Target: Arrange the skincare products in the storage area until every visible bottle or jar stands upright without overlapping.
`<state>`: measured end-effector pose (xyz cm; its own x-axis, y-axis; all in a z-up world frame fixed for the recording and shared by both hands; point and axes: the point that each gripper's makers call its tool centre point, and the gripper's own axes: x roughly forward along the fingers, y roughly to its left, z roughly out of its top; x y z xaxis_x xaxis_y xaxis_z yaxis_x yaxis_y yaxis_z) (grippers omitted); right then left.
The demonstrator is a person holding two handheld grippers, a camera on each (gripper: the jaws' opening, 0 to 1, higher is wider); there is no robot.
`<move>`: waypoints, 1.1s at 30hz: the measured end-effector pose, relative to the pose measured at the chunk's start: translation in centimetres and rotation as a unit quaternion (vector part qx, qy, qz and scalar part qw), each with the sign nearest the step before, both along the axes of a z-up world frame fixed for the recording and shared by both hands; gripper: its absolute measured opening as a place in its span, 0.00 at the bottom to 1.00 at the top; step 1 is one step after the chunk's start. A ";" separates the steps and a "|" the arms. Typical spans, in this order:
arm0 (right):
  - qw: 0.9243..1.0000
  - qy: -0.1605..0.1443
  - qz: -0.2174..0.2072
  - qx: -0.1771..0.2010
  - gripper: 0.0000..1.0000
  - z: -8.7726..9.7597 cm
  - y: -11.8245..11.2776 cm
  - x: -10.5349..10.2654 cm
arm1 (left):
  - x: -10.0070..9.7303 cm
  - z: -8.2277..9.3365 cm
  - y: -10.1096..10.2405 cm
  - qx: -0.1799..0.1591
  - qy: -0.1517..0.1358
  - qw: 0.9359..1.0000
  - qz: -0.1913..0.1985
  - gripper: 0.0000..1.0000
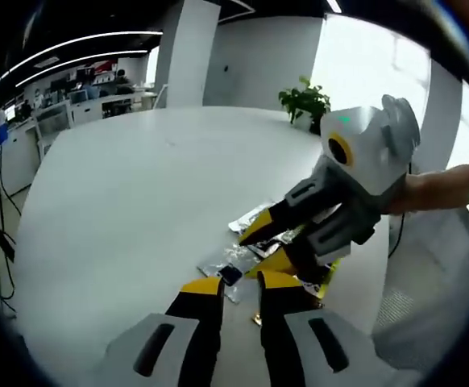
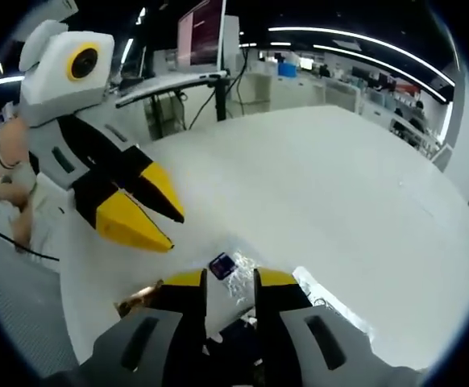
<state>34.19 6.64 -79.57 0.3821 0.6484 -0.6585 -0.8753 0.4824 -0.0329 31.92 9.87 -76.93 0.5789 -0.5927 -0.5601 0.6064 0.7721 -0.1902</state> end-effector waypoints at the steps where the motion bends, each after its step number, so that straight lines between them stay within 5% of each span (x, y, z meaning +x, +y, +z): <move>1: 1.000 -0.002 0.000 0.001 0.23 0.2 -0.1 0.0 | -0.2 0.2 -0.1 0.000 -0.001 1.000 0.000 0.14; 19: 0.998 -0.059 0.001 0.030 0.27 6.8 -3.0 -3.7 | -3.1 4.7 -2.5 -0.016 -0.024 1.000 -0.004 0.23; 33: 0.994 -0.096 -0.032 0.046 0.39 10.1 -7.5 -6.6 | -6.0 5.9 -4.9 -0.022 -0.033 0.999 -0.008 0.28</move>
<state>27.56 -0.88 -69.50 0.5376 0.6727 -0.5084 -0.8247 0.5452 -0.1506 25.93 4.95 -71.02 0.6032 -0.6257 -0.4946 0.6310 0.7537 -0.1838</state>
